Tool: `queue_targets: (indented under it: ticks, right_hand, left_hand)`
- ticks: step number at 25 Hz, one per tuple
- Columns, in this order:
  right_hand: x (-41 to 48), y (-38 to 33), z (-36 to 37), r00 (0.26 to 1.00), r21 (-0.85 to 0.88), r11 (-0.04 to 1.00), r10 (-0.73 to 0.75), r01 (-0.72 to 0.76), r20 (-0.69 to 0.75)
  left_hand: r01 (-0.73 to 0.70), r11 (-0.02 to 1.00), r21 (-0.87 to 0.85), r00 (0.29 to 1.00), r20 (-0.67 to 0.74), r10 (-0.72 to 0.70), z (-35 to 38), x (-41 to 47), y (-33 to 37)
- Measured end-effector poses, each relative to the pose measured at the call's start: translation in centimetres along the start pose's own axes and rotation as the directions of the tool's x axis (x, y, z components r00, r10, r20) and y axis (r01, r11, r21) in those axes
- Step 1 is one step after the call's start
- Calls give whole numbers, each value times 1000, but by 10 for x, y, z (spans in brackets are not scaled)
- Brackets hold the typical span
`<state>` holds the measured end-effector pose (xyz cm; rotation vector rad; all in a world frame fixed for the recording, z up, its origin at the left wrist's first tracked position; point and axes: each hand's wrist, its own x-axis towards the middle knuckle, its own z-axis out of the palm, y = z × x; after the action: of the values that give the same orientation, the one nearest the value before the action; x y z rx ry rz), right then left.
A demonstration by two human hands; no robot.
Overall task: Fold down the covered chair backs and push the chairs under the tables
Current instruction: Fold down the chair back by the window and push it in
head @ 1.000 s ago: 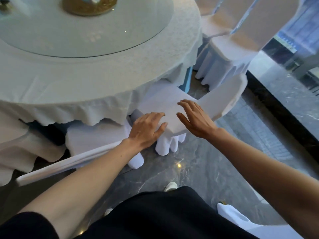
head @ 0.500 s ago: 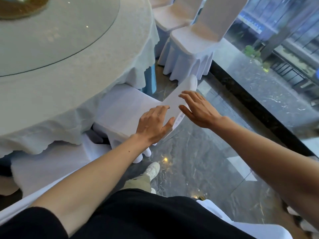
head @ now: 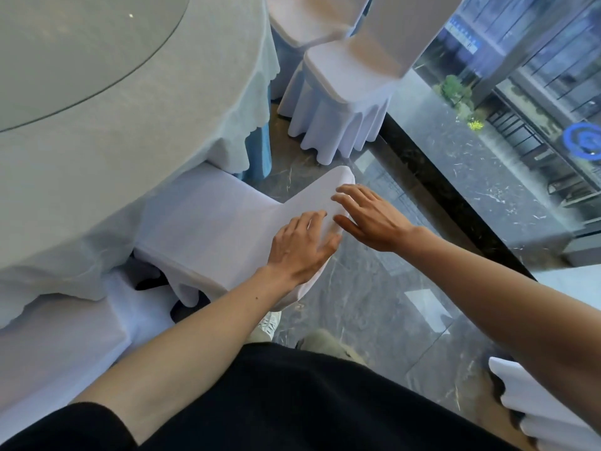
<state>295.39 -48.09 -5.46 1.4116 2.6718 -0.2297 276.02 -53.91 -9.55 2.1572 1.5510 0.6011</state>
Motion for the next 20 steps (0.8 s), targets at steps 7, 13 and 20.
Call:
queue_targets:
  ticks: [7, 13, 20]
  right_hand:
    - [30, 60, 10, 969, 8, 972, -233, 233, 87]
    - [67, 91, 23, 825, 47, 833, -554, 552, 111]
    - [92, 108, 33, 705, 42, 710, -703, 702, 99]
  left_hand:
    - [110, 991, 70, 993, 45, -114, 35, 21, 6]
    - [385, 923, -9, 923, 1, -385, 48, 24, 30]
    - [545, 836, 56, 828, -195, -526, 65, 15, 55]
